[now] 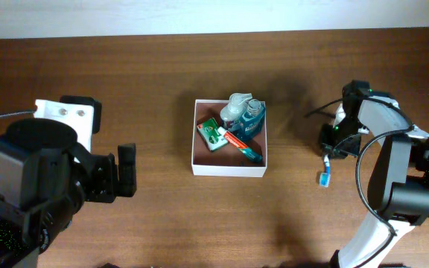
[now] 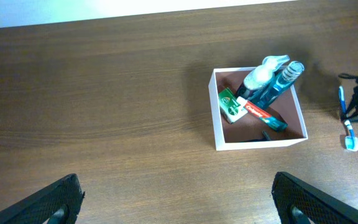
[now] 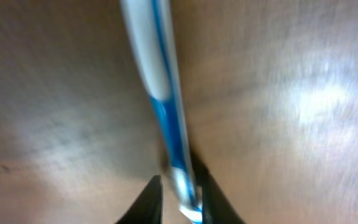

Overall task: Pack container
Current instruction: 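Grasp the blue-white toothbrush with the right gripper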

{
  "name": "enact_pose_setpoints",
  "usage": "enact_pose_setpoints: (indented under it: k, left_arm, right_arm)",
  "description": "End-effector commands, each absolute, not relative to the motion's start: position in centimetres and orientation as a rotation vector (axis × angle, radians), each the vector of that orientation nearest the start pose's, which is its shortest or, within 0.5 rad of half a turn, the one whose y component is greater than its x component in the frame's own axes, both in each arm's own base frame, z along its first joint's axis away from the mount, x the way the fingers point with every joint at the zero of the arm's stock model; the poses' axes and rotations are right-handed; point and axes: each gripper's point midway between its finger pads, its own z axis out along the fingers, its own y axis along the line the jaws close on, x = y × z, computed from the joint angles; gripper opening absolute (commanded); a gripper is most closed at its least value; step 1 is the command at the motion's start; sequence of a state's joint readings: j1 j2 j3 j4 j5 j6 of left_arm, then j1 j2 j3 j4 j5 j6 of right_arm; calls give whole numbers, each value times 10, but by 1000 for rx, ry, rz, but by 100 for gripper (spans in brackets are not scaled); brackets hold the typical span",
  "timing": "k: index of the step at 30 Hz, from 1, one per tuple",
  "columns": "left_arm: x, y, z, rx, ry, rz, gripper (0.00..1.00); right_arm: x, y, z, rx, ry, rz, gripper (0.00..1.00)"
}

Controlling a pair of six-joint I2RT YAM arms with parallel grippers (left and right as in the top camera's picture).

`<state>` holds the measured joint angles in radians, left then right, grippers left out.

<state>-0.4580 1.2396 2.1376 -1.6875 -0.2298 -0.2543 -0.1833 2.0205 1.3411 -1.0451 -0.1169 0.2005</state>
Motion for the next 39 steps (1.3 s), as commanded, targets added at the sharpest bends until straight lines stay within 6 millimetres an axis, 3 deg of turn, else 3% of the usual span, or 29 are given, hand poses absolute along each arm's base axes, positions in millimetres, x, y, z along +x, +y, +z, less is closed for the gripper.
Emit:
enact_pose_setpoints:
  k: [1, 5, 8, 11, 12, 13, 14, 18, 22, 24, 30, 34, 39]
  left_arm:
    - [205, -54, 424, 125, 2319, -66, 99]
    - [205, -54, 424, 124, 2319, -67, 99]
    - [205, -54, 424, 125, 2319, -66, 99]
    - [205, -54, 424, 124, 2319, -67, 99]
    - [205, -54, 424, 124, 2319, -67, 99]
    - [205, -54, 424, 125, 2319, -66, 99]
    - [205, -54, 424, 125, 2319, -66, 99]
    - [205, -54, 424, 125, 2319, -66, 99]
    - [205, -54, 424, 125, 2319, -66, 99]
    - [205, -54, 424, 124, 2319, -67, 99]
    - [205, -54, 424, 124, 2319, -67, 99]
    - [205, -54, 424, 124, 2319, -67, 99]
    - [205, -54, 424, 124, 2319, -67, 99]
  right_arm:
    - [335, -38, 25, 653, 3191, 188, 8]
    - [348, -39, 68, 586, 3135, 108, 4]
    - [366, -23, 135, 447, 3010, 65, 4]
    - [374, -8, 184, 339, 2892, 13, 6]
    - [376, -7, 193, 323, 2863, -14, 13]
    - [378, -10, 205, 313, 2813, -64, 41]
    - [378, -12, 205, 320, 2811, -68, 53]
    - [375, -28, 184, 384, 2865, -83, 60]
    - [368, -45, 139, 463, 2952, -100, 69]
    - [362, -49, 108, 499, 3007, -82, 72]
    - [332, -50, 31, 558, 3153, -53, 72]
    - [323, -44, 8, 559, 3183, -12, 69]
    - [319, -43, -2, 558, 3179, -11, 54]
